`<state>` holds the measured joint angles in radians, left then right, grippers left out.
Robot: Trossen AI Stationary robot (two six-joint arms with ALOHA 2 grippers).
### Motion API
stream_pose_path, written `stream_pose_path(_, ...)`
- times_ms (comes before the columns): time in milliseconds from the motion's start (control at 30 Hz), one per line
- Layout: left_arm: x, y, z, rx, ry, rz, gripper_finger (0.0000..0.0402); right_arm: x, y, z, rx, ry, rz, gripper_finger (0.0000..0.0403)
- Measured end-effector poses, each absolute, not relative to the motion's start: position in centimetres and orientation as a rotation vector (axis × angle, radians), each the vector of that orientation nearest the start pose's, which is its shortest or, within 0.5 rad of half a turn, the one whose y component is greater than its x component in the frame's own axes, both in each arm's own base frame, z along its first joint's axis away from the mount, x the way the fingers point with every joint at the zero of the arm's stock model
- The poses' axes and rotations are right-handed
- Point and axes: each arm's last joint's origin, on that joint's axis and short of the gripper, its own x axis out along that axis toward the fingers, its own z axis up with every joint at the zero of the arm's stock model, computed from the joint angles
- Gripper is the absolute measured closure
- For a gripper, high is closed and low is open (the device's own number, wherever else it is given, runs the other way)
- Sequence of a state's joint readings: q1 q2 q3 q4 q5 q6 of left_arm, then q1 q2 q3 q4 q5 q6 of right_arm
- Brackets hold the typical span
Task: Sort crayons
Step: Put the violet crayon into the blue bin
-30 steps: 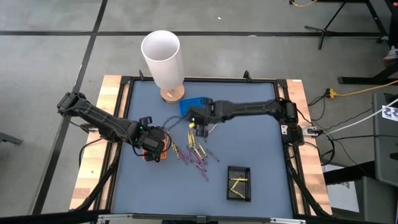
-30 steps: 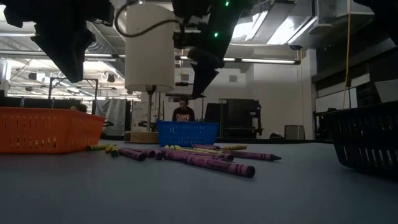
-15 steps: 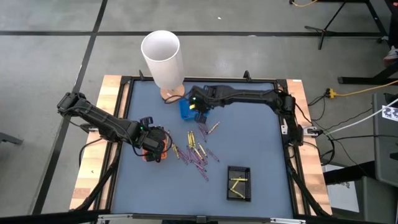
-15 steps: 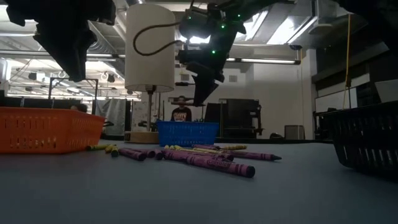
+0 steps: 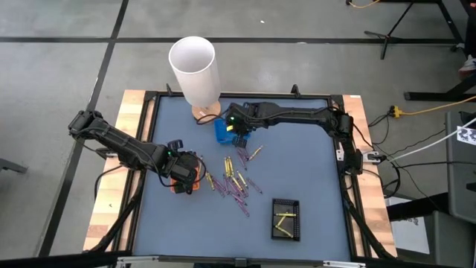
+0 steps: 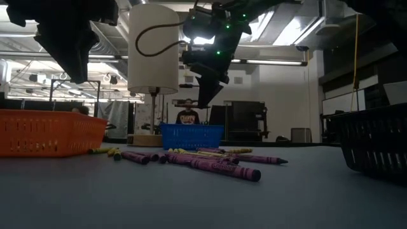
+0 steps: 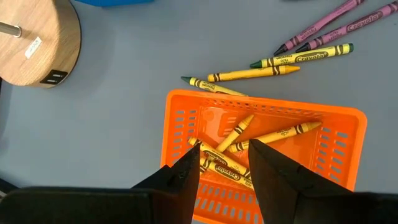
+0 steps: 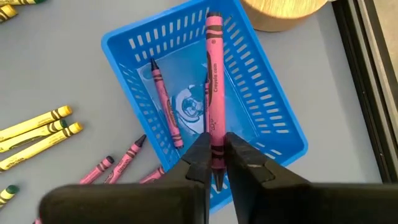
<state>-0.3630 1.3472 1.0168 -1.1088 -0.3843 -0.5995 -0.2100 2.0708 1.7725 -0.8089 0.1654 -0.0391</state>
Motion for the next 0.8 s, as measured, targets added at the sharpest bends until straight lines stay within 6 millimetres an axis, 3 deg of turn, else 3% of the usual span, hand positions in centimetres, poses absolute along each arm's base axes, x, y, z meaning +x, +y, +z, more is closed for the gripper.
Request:
stream_pose_path(300, 21.4, -7.0, 24.4, 0.017, 1.257, 0.406, 0.0282, 43.1, -9.7, 23.4, -0.010, 1.120, -0.314, 0.0295)
stream_pose_path(567, 21.4, -7.0, 24.4, 0.017, 1.257, 0.407, 0.0282, 42.9, -9.6, 23.4, 0.005, 1.135, -0.321, 0.0292)
stream_pose_path(800, 21.4, -7.0, 24.4, 0.017, 1.257, 0.407, 0.0282, 41.3, -8.5, 22.7, 0.148, 1.317, -0.308, 0.0292)
